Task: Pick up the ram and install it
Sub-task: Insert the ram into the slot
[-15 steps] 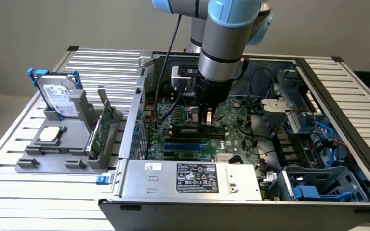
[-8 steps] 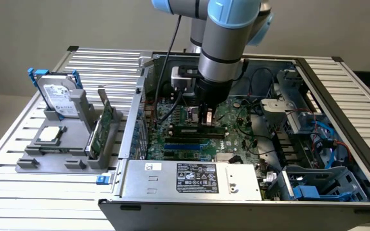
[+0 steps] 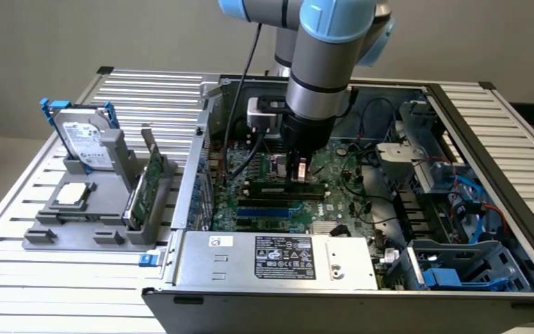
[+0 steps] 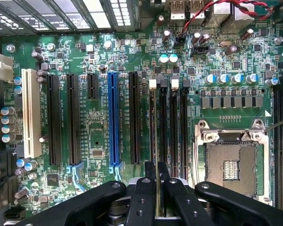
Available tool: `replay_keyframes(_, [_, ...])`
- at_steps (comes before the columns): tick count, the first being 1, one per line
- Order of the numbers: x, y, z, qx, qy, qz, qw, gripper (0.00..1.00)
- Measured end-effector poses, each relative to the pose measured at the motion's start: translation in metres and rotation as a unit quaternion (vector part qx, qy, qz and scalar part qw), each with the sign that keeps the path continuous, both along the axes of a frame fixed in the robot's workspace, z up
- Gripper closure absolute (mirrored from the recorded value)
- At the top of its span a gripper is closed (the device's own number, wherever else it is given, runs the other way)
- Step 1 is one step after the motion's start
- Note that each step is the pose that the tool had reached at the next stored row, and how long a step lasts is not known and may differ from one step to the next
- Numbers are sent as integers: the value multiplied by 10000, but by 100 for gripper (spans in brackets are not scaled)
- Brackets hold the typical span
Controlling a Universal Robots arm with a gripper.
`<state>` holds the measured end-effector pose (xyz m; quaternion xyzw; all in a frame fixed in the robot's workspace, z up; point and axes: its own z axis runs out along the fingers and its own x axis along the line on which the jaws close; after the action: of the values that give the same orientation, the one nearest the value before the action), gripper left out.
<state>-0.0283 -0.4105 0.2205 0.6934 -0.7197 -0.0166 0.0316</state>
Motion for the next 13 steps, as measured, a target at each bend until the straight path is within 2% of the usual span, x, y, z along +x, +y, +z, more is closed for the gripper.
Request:
replay_keyframes(10, [-2,0,-2,-1,10,57,10000,86])
replay_keyframes(12, [-3,0,-2,-2,13,66,10000,85])
replay_keyframes(13, [-3,0,-2,-1,15,67,10000,78])
